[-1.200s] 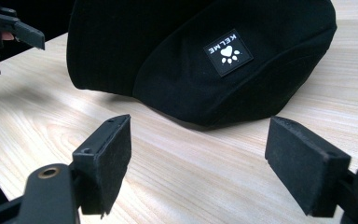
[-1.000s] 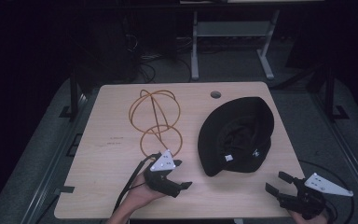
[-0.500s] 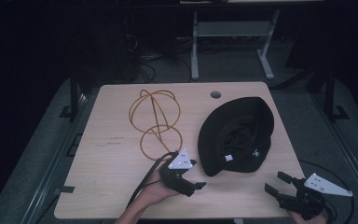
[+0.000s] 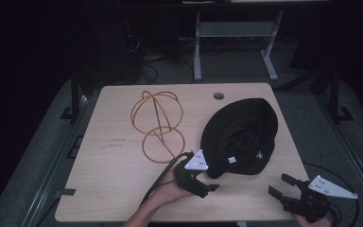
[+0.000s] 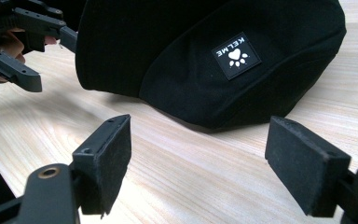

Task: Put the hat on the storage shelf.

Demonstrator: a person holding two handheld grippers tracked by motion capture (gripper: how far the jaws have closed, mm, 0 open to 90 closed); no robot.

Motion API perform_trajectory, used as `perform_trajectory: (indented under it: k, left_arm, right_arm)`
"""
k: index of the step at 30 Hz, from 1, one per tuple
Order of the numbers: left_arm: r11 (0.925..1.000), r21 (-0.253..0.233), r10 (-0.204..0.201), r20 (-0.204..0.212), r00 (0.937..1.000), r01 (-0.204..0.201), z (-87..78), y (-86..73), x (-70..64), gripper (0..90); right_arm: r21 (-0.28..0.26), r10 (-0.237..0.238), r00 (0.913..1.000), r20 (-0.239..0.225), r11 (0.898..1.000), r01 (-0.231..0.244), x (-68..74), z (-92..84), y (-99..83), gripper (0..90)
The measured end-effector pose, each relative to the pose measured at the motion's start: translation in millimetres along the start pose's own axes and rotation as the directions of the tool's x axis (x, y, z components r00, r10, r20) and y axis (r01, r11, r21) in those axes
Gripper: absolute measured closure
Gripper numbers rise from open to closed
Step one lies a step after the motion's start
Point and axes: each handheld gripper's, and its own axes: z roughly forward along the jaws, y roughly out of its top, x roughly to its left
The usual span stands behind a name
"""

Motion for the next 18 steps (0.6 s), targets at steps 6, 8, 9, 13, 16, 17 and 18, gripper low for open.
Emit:
perform_trajectory:
  k: [6,8,9,13,16,17,18]
  left_arm:
    - [0.9996,0.019,0.020,-0.011,0.9997,-0.020,10.1,5.3,0.2,24.4]
    - [0.9995,0.020,0.025,-0.021,0.9995,-0.025,14.4,7.3,-0.4,27.2]
    - [0.9998,0.012,0.018,-0.022,0.9996,-0.018,16.5,8.1,-1.0,28.0]
    - [0.9992,0.030,0.026,-0.026,0.9993,-0.025,23.8,10.5,-0.8,32.3]
    - [0.9991,0.034,0.026,-0.043,0.9988,-0.025,28.4,11.3,-0.7,35.5]
    - [0.9986,0.041,0.034,-0.046,0.9984,-0.032,29.0,11.6,0.1,37.0]
    - [0.9986,0.041,0.034,-0.046,0.9984,-0.032,29.0,11.6,0.1,38.8]
  right_arm:
    - [0.000,-0.003,1.0000,-0.003,1.000,0.003,0.5,0.7,0.3,22.0]
    - [0.000,-0.004,1.0000,-0.003,1.000,0.004,0.9,0.8,0.5,22.1]
    - [0.001,-0.005,1.0000,-0.002,1.000,0.005,1.0,0.7,0.5,22.1]
    - [0.001,-0.004,1.0000,-0.003,1.000,0.004,1.1,0.8,0.6,22.1]
    - [0.002,-0.003,1.0000,-0.002,1.000,0.003,1.4,0.8,0.8,22.1]
    - [0.001,-0.003,1.0000,-0.001,1.000,0.003,1.5,0.8,0.8,22.1]
    - [0.001,-0.003,1.0000,-0.001,1.000,0.003,1.5,0.8,0.8,22.1]
